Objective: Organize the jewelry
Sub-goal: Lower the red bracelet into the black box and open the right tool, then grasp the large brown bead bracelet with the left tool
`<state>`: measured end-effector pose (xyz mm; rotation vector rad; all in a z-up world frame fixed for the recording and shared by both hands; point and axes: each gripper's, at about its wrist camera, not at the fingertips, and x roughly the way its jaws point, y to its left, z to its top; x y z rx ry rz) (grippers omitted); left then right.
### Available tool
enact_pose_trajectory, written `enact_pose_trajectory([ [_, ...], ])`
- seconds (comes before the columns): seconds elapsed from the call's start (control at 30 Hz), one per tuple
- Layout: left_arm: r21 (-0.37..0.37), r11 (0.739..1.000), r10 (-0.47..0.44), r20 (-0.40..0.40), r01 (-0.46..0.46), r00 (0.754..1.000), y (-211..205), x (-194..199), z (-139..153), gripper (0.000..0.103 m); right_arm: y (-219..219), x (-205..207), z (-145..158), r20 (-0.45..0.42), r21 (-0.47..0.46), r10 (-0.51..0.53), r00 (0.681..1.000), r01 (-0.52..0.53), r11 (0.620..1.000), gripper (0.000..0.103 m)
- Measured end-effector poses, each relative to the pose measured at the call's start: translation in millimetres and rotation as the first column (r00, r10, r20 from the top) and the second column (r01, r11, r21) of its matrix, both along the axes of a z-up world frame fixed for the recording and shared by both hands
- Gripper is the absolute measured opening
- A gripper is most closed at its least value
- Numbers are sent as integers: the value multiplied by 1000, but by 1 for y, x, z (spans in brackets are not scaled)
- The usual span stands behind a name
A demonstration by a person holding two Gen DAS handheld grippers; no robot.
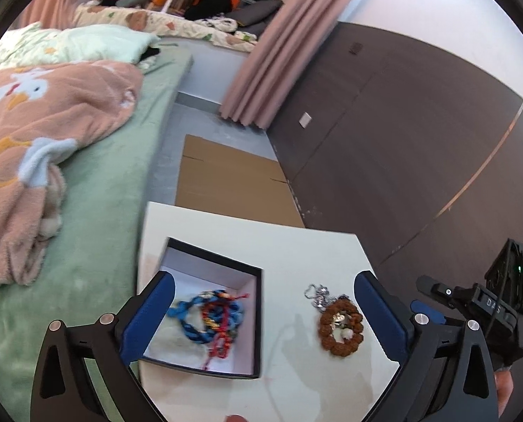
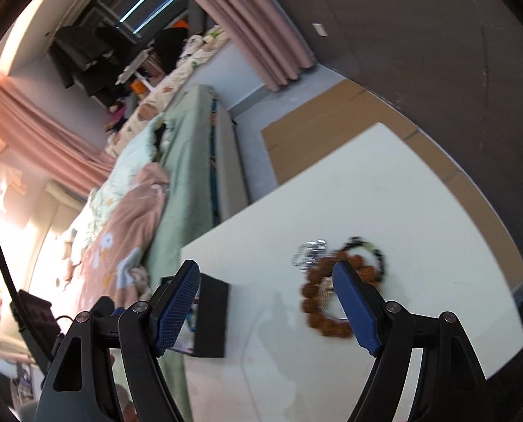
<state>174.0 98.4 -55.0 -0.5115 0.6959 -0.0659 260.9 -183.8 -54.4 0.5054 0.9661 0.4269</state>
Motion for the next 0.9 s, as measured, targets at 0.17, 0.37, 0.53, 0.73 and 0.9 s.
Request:
enact_pose_trajectory([
  [0.17, 17, 999, -51, 14, 51, 999, -26, 10, -2, 101, -19, 3, -9, -32, -29, -18, 999, 17, 999, 78],
  [0.37, 52, 991, -124, -5, 124, 992, -58, 26, -11, 85, -42, 7, -23, -96, -60, -53, 994, 47, 997, 78],
  [0.53, 70, 979, -187, -40, 190, 981, -84, 38, -25, 77, -61, 10, -34, -138, -67, -81, 987, 72, 995, 78],
  [0.73, 110, 955, -264, -99, 274, 959, -117, 48, -43, 68, -80, 12, -35, -144, -51, -86, 986, 80, 996, 78],
  [0.9, 130, 937, -304, -159, 325, 939, -135, 55, -63, 50, -85, 14, -36, -150, -40, -72, 986, 66, 997, 78],
])
